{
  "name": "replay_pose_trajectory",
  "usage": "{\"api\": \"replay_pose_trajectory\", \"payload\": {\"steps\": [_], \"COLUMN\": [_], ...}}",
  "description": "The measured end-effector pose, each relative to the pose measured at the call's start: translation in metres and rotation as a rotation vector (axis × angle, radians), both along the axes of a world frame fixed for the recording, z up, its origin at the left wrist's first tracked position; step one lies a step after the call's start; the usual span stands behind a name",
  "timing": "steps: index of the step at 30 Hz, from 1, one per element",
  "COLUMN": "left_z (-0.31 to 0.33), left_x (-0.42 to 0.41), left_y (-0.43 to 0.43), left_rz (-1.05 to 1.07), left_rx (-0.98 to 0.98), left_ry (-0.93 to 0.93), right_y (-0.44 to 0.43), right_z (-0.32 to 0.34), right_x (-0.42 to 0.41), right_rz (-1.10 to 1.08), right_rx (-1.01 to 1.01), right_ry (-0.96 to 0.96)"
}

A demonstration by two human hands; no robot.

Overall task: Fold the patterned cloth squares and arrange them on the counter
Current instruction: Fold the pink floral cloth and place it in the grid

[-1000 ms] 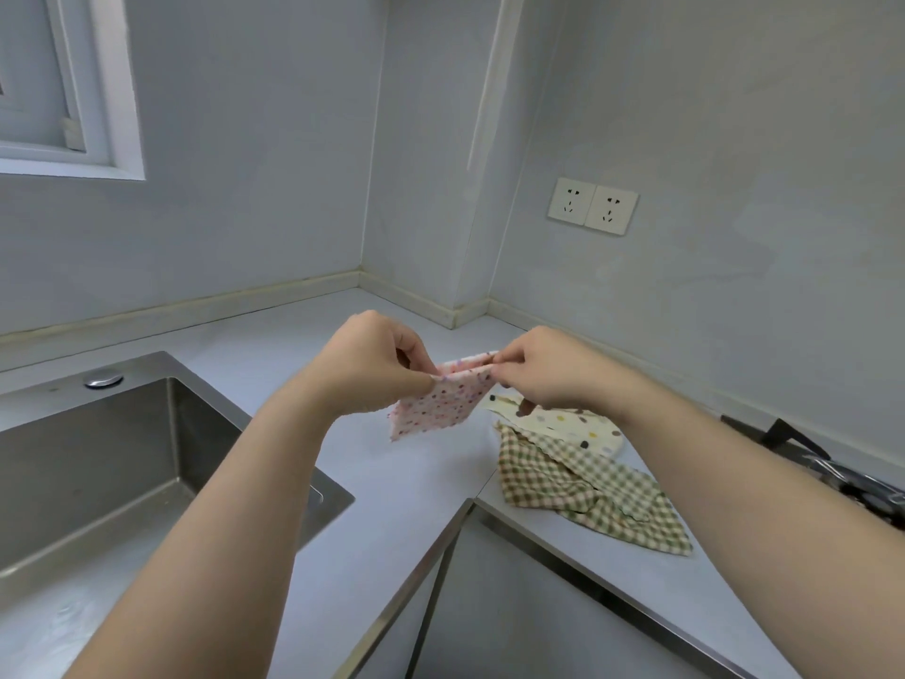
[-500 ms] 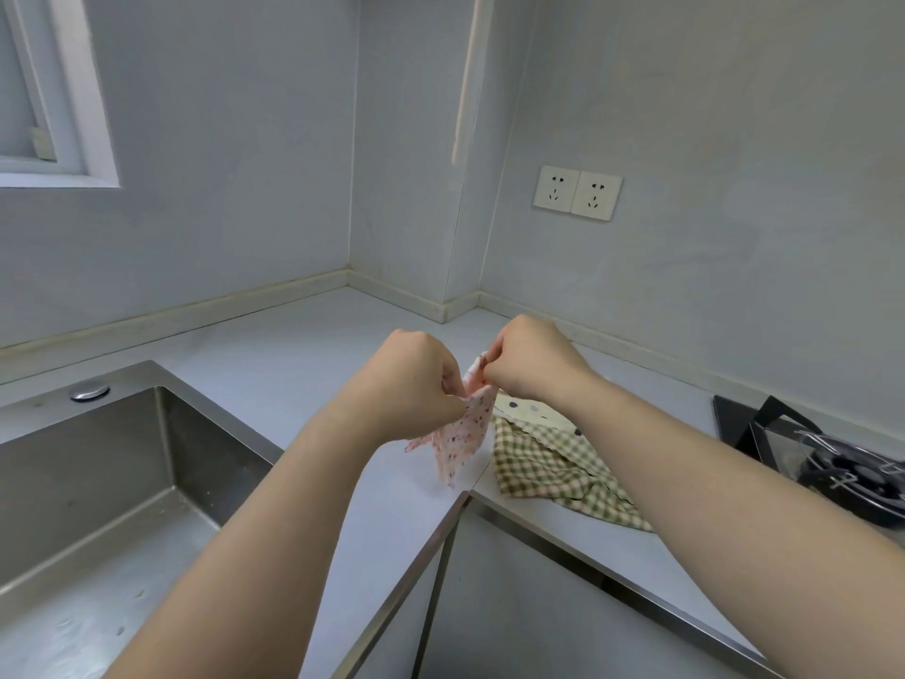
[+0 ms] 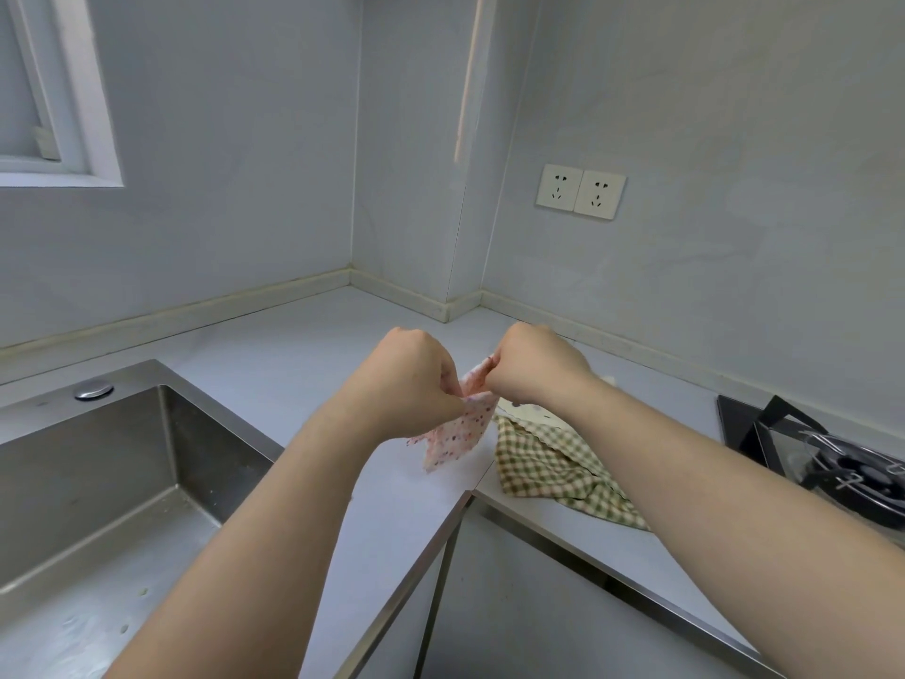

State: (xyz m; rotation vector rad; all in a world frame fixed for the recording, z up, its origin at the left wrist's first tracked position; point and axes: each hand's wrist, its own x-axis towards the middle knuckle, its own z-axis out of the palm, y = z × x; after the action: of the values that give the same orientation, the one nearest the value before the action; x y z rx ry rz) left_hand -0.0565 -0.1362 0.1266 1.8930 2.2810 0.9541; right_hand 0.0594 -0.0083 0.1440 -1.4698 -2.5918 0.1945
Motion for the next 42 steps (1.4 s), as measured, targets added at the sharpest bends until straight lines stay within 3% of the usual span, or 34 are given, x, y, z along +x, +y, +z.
{"api": "replay_pose_trajectory", "payload": {"steps": [9,14,19,24,29,37,42], "left_z": [-0.001,0.001,0.004,0.0,-0.007,-0.019,-0.027], "left_x": [0.001,-0.009,-0.029,-0.043,-0.046,-0.054,-0.049], "left_y": [0.002,0.0,-0.01,-0.014,-0.01,0.003,0.017], "left_rz": [0.0,0.056,0.102,0.101,0.104,0.068,0.079], "left_rx": [-0.026,-0.025,0.019,0.027,0.095,0.165,0.318], "left_ry": [-0.006,-0.022,-0.173,-0.32,-0.495,-0.777,-0.975], "right_y": [0.003,0.012,0.012,0.001,-0.004,-0.006,-0.009], "right_z": [0.0,0.001,0.006,0.015,0.015,0.004,-0.004], "right_x": [-0.004,0.007,0.025,0.029,0.029,0.029,0.029], "right_rz": [0.022,0.16,0.399,0.58,0.567,0.483,0.485], "right_rx": [-0.041,-0.108,-0.146,-0.27,-0.272,-0.199,-0.178], "right_ry": [-0.062,-0.057,-0.147,0.059,0.181,0.192,0.283]}}
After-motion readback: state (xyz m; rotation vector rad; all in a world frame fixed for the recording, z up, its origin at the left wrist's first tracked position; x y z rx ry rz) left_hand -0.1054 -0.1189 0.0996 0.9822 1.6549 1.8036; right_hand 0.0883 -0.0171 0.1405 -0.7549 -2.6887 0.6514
